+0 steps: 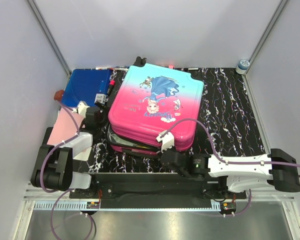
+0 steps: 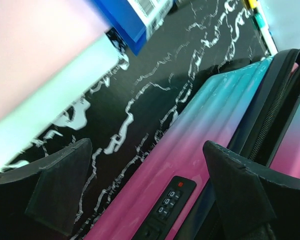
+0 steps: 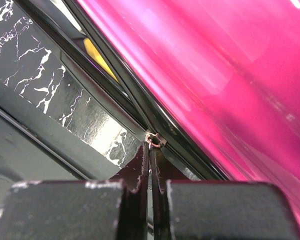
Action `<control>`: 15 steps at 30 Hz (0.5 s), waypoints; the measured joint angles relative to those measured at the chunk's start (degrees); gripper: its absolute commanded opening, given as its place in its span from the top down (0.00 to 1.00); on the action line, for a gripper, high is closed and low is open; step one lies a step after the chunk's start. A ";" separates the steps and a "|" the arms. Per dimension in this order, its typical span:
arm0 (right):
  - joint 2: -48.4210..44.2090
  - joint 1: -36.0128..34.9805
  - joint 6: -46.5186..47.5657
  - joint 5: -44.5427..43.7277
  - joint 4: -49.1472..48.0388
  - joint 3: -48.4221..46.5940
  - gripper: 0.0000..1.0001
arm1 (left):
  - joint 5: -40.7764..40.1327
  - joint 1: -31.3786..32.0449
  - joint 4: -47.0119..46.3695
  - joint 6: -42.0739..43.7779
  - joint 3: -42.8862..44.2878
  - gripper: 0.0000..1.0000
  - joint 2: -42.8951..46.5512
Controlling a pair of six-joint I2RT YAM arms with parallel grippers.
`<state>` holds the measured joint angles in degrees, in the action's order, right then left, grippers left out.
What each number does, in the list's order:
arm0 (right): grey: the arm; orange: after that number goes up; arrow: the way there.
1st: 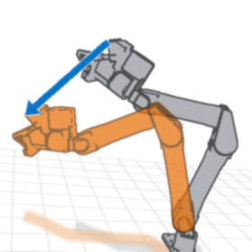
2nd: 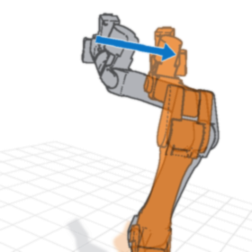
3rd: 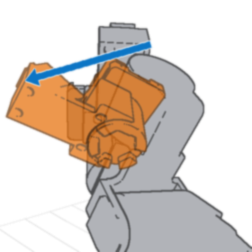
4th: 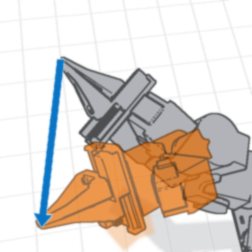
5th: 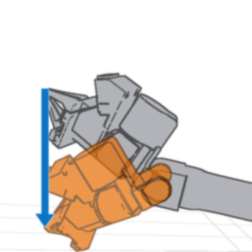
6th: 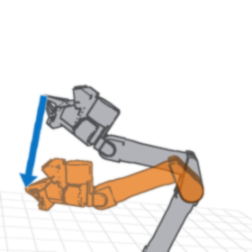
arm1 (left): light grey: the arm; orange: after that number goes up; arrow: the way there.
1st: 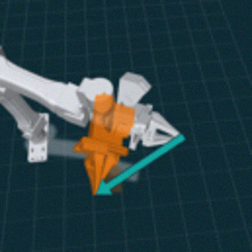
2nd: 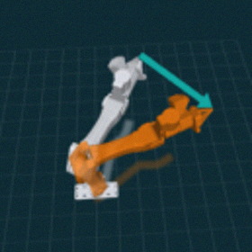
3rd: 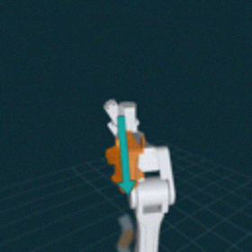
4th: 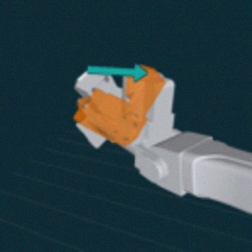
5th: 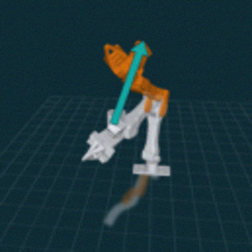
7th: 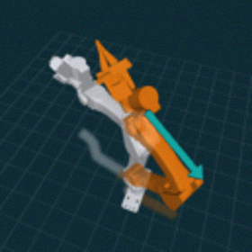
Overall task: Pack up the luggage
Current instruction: Zip the luggage at the corner of the board.
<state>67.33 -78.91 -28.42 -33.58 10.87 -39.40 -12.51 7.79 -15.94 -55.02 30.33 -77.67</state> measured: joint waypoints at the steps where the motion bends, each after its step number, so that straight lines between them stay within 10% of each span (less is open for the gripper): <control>1: 0.02 0.00 -0.07 0.00 -0.02 0.00 1.00 | -0.35 0.66 -0.02 -0.42 0.00 0.01 0.00; 15: 3.72 0.26 0.00 0.92 -3.02 -1.53 1.00 | -4.44 7.50 0.02 -3.89 0.00 0.01 -0.09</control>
<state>71.05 -78.65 -28.42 -32.67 7.86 -40.93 -16.95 15.29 -15.92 -58.92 30.33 -77.76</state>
